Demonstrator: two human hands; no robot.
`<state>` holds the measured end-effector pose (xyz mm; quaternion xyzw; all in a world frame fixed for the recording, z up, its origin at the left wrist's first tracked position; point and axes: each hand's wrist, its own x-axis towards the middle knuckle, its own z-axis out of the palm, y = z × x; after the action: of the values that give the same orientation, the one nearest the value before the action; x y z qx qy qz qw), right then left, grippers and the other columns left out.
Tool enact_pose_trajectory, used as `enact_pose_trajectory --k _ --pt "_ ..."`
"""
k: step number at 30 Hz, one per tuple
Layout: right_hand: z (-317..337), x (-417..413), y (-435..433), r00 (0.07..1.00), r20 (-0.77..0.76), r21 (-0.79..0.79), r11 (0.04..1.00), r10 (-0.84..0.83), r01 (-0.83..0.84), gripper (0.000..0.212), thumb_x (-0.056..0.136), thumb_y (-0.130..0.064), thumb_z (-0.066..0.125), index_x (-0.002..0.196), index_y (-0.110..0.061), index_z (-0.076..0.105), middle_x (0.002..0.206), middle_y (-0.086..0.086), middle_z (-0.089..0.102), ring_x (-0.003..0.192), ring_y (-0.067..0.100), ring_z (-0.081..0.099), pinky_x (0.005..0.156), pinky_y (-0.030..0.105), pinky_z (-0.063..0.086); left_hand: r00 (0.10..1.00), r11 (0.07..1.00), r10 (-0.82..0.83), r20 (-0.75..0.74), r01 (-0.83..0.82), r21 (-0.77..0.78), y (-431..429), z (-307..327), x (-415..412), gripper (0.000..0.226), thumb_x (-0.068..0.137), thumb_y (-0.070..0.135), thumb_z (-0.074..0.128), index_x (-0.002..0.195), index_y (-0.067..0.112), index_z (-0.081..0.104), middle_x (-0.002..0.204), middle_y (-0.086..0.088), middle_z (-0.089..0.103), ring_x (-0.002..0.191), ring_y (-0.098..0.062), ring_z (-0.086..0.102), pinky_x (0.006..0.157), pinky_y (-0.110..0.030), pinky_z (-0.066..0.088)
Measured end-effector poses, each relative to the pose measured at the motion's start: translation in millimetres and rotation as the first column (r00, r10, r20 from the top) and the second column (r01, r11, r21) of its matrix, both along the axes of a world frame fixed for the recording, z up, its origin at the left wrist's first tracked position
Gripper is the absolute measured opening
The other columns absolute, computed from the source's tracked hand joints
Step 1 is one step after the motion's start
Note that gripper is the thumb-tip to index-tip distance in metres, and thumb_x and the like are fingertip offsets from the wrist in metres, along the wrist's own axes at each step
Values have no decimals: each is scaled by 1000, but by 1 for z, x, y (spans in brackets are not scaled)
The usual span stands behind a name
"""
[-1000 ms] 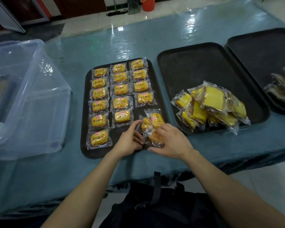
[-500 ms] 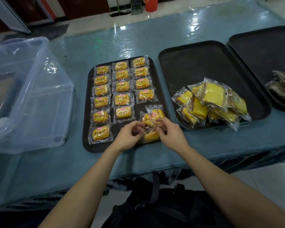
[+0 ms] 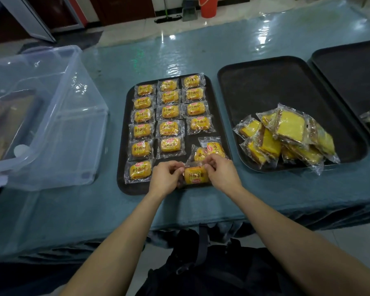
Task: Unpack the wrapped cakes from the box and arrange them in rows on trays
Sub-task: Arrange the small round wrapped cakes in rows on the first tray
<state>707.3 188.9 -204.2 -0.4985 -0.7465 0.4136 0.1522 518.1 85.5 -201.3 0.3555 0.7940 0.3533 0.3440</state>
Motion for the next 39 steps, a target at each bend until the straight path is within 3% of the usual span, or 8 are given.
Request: enact_pose_trajectory --k 8,12,17,23,28,31,34,39 --pt "10 -9 -7 988 -8 -48 987 156 -156 17 102 -34 71 118 -29 73 91 -14 71 81 5 66 69 23 50 979 986 -112 -173 131 102 12 21 -14 20 101 28 75 119 35 81 108 20 79 104 -1 72 95 -38 62" --pt "4 -7 -4 999 -37 -170 985 -39 32 15 110 -17 58 101 -22 70 85 0 75 67 10 73 71 41 65 985 987 -48 -168 72 140 29 26 1 44 100 21 78 141 28 66 113 13 71 105 -1 68 92 -23 56" --pt "1 5 -6 1000 15 -149 989 -6 9 13 105 -34 67 107 -22 64 94 -4 73 68 9 74 70 33 63 952 989 -126 -280 100 -105 23 0 14 63 89 32 89 142 20 57 128 2 61 111 -15 63 102 -35 56" --pt "-7 -7 -9 991 105 -257 965 80 -51 60 93 -45 81 140 -12 62 95 -3 72 87 15 69 76 32 54 955 992 -128 -266 119 -51 27 -11 20 40 86 20 92 116 21 65 110 2 67 90 -8 70 88 -35 64" --pt "-12 -14 -9 991 131 -342 939 1 44 61 91 -29 87 142 -12 58 115 6 74 99 20 73 77 32 59 784 968 -159 -600 3 -252 10 -7 11 35 99 62 66 98 26 63 95 5 67 88 -18 67 84 -40 60" --pt "-11 -16 -11 983 19 -475 864 -181 168 64 92 -8 82 143 -14 43 100 16 77 67 20 76 50 28 54 862 932 -263 -433 110 -346 3 -3 4 47 103 69 50 94 26 68 82 2 73 82 -24 72 76 -41 62" --pt "-13 -17 -15 964 -104 -578 803 -244 141 64 95 -11 79 144 -21 39 87 19 78 60 27 77 52 33 59 897 927 -327 -298 242 -287 -1 2 4 63 86 80 57 120 29 71 108 6 70 100 -16 67 91 -39 59" --pt "-4 -7 -12 962 257 -76 994 94 -77 46 99 -55 69 122 -15 70 94 -1 72 80 16 71 74 36 62 815 860 -491 -309 396 -322 -9 5 -2 83 81 51 91 153 29 55 133 2 51 128 -19 51 112 -34 43"
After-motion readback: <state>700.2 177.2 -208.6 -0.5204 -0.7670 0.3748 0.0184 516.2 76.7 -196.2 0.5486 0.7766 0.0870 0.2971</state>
